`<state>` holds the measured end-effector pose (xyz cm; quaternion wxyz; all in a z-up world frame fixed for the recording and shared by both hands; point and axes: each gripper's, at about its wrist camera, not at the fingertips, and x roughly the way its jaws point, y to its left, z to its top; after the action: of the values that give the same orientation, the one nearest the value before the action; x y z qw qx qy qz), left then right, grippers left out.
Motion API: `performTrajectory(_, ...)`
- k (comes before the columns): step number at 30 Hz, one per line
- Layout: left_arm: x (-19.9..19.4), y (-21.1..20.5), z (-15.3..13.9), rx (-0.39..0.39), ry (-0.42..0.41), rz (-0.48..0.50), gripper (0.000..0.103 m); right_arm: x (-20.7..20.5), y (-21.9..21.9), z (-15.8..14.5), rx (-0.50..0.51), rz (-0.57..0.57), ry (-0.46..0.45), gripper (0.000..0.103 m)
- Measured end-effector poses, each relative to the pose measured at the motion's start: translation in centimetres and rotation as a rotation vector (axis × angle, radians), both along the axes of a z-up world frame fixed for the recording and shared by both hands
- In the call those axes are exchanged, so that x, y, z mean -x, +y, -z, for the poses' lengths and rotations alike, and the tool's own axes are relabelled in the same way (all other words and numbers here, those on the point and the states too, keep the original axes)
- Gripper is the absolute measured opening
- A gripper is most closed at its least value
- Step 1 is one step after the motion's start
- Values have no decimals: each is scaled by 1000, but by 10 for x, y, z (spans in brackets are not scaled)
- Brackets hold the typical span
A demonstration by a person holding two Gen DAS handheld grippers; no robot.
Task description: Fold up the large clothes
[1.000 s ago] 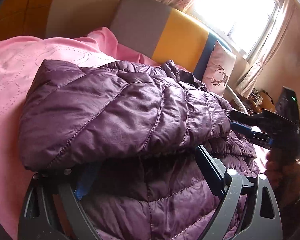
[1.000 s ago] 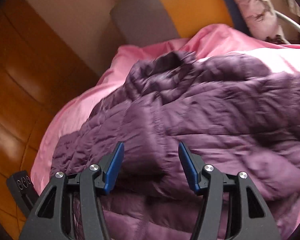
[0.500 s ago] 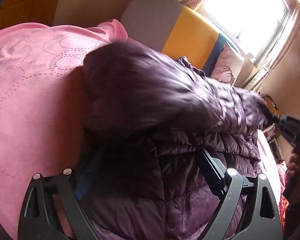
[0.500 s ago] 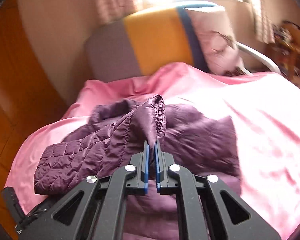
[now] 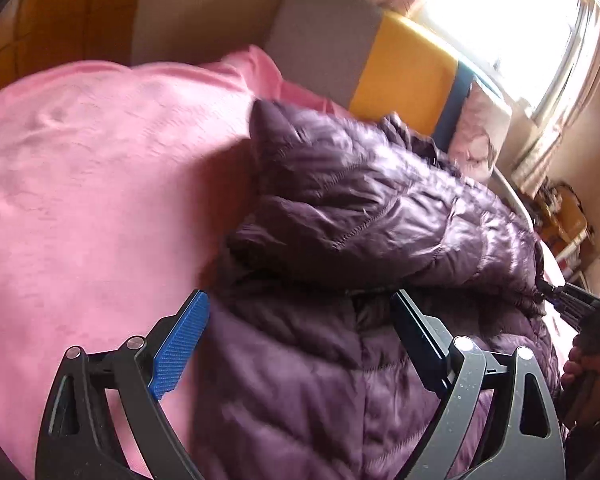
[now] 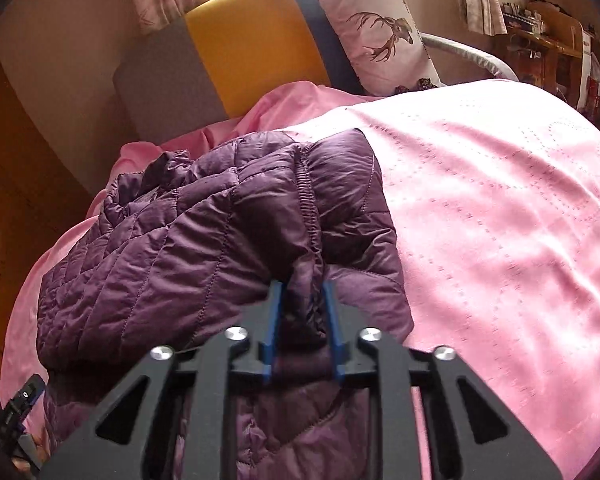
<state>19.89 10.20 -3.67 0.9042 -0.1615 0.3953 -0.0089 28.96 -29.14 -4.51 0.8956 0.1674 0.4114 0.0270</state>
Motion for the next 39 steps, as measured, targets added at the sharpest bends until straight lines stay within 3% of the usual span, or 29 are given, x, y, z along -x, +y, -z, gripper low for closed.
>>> performTrajectory(1, 6, 3, -5, -3, -16, -12, 91, 6, -1, -7, 18, 2, -21, 51)
performTrajectory(5, 12, 8, -29, -21, -95, -20, 91, 14, 3, -32, 44, -2, -103, 55)
performTrajectory(8, -6, -8, -47, -14, -140, 41, 91, 4, 14, -43, 78, -15, -132, 65)
performTrajectory(12, -40, -37, -51, 5, -140, 133, 91, -28, 37, -40, 111, -58, -119, 65)
performTrajectory(16, -81, -57, -34, -41, -83, 164, 91, -55, 63, -25, 92, -118, -64, 66)
performTrajectory(20, -105, -43, 16, -117, 77, 128, 90, -59, 98, 16, 131, -216, 38, 68)
performTrajectory(25, -98, -23, 26, -67, 82, 101, 90, -56, 109, 32, 170, -208, 25, 68)
performTrajectory(28, -93, -30, 20, -127, 86, 85, 90, -63, 102, 32, 152, -218, 37, 69)
performTrajectory(32, -77, -32, -8, -173, -15, 82, 89, -59, 97, 19, 160, -202, 24, 74)
performTrajectory(35, -76, -23, -27, -137, -85, 78, 89, -53, 99, 4, 142, -180, -28, 77)
performTrajectory(39, -102, -23, -32, -89, -66, 70, 89, -63, 105, -7, 166, -164, -65, 85)
